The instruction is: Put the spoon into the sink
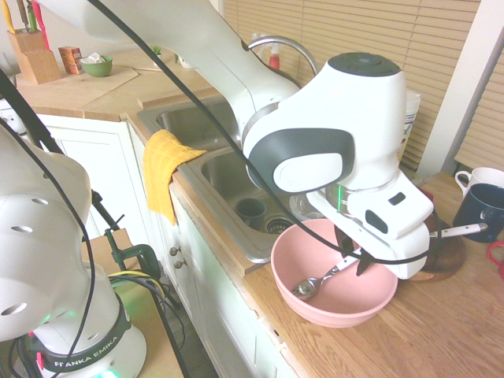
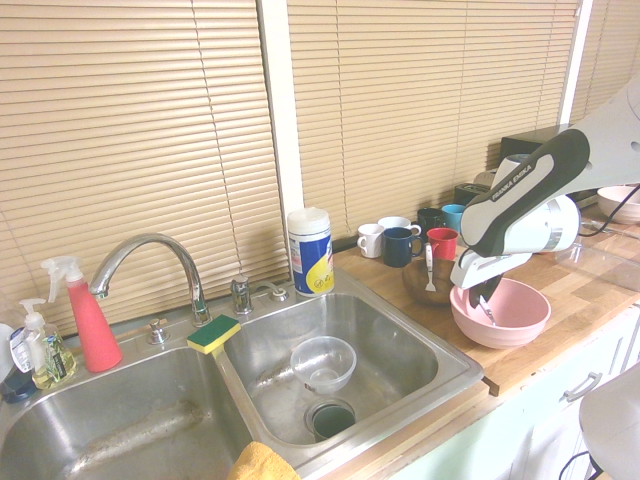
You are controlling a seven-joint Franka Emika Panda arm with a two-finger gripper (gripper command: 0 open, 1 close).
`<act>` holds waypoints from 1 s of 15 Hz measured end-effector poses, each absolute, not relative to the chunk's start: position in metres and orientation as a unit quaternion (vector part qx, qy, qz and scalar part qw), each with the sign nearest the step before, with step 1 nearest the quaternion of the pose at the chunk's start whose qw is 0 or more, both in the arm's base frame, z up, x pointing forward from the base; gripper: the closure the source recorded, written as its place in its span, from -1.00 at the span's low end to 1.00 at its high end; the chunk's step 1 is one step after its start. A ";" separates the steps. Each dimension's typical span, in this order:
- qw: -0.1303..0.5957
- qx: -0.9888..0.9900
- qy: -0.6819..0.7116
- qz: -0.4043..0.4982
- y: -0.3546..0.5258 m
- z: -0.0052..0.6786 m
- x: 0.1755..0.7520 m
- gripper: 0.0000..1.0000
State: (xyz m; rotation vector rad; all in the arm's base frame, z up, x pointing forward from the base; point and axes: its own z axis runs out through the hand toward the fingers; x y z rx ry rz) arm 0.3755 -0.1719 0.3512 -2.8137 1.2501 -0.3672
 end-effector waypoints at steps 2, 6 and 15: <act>0.021 -0.907 0.404 -0.119 -0.172 0.352 0.375 1.00; 0.028 -0.904 0.407 -0.126 -0.173 0.365 0.372 1.00; 0.081 -0.894 0.393 -0.200 -0.178 0.489 0.313 1.00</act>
